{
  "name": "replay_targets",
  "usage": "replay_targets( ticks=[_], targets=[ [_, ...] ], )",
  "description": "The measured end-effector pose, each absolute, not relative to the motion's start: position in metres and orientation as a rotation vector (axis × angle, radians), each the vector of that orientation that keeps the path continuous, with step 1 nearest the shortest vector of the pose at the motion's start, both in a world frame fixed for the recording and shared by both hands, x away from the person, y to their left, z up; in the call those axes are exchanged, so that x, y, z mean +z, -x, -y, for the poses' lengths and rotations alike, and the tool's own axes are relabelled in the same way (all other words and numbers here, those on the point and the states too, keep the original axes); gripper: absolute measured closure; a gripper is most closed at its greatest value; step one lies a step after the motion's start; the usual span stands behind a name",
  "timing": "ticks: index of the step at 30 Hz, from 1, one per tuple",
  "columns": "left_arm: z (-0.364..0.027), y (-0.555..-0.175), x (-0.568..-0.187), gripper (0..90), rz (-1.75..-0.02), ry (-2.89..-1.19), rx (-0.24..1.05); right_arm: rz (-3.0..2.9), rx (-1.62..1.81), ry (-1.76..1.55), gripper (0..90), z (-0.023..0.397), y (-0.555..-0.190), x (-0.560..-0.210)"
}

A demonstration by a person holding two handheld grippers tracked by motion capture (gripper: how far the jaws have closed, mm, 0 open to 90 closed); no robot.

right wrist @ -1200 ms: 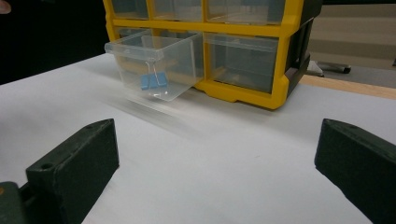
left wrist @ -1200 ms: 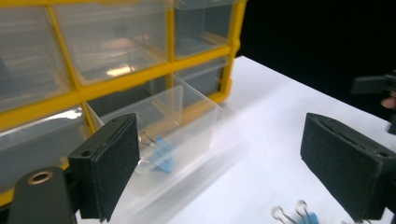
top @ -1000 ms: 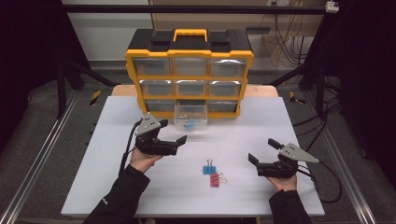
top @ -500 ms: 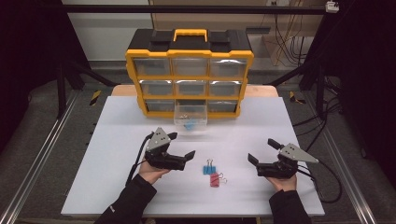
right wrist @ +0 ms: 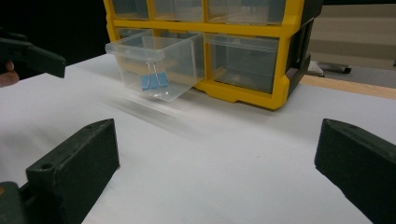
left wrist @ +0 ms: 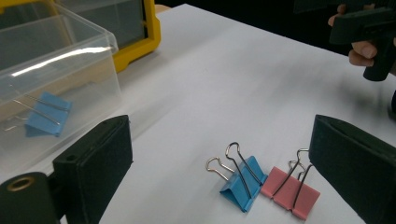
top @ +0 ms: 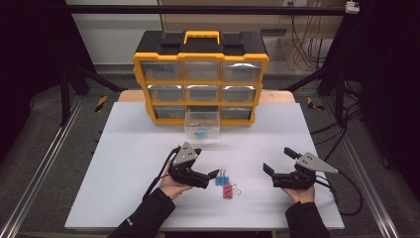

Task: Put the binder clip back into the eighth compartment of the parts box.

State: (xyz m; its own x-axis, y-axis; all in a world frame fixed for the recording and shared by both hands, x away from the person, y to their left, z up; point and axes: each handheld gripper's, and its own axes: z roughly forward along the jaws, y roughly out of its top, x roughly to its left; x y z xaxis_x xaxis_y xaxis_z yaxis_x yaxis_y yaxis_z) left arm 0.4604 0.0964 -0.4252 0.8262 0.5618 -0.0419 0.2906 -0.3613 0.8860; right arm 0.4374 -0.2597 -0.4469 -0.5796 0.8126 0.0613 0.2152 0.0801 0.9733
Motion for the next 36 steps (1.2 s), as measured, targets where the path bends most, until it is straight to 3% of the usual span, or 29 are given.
replay_targets(
  ticks=[16,22,36],
  targets=[
    [-0.070,-0.467,-0.451,6.8,-0.667,-2.049,0.283,-1.854,1.530,-1.034,0.3,0.260,-0.436,-0.446],
    [-0.063,-0.468,-0.459,11.3,-0.687,-2.078,0.270,-1.853,1.529,-1.014,0.3,0.260,-0.437,-0.447],
    [-0.059,-0.471,-0.468,48.7,-0.761,-2.054,0.197,-1.856,1.523,-1.015,0.3,0.260,-0.438,-0.447]
  ],
)
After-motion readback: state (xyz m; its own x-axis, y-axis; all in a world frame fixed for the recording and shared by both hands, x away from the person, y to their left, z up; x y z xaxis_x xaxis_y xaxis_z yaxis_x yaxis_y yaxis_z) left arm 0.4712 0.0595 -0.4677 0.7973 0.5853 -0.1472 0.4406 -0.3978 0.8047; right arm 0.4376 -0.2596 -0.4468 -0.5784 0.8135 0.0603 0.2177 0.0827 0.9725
